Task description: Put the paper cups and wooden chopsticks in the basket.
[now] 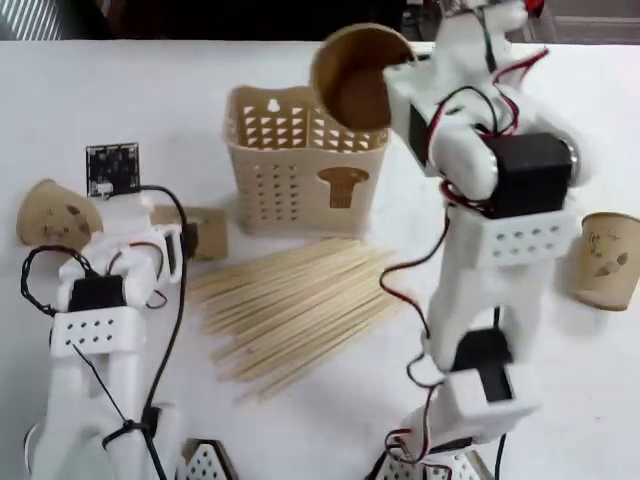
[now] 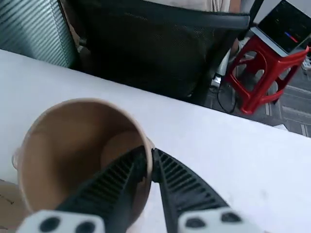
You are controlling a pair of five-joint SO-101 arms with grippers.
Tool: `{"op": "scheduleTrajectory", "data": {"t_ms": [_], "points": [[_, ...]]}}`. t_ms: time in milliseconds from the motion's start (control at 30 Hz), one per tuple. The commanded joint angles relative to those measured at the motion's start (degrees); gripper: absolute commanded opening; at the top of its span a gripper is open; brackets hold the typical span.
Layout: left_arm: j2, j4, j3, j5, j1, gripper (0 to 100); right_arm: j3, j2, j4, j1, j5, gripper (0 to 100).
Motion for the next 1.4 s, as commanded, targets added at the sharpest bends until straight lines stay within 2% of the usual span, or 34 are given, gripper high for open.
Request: {"op": "scheduleTrajectory", "data": {"t_ms": [0, 233, 333, 633, 700, 867, 1000, 1133, 1367], "points": [[0.1, -1.2, -0.2, 0.9, -0.5, 26, -5.7, 4.1, -1.6, -1.5, -0.4, 1.7], [0.1, -1.2, -0.2, 0.9, -0.4, 26, -5.9, 12.8, -1.7, -1.4, -0.5, 1.7], [0.1, -1.2, -0.2, 0.9, -0.4, 26, -6.1, 15.2, -1.5, -0.6, -2.8, 1.7], [0.1, -1.1, -0.2, 0.9, -0.5, 26, -4.7, 18.5, 0.5, 3.6, -3.5, 2.2], [0.1, -1.1, -0.2, 0.9, -0.5, 26, -3.3, 18.5, 0.5, 3.7, -3.5, 5.2], [0.1, -1.1, -0.2, 0.9, -0.5, 26, -1.3, 18.4, 0.5, 3.4, -3.2, 20.6], [0.2, -1.1, -0.1, 0.9, -0.5, 26, -1.3, 17.6, 0.6, 4.8, -3.1, 22.5], [0.2, -1.1, -0.1, 0.9, -0.5, 26, 0.0, 13.1, 0.7, 11.8, -2.1, 22.4], [0.0, -1.2, 0.8, 0.9, 0.7, 26, 14.3, 7.2, -0.1, 32.5, 15.4, 15.3]]}}
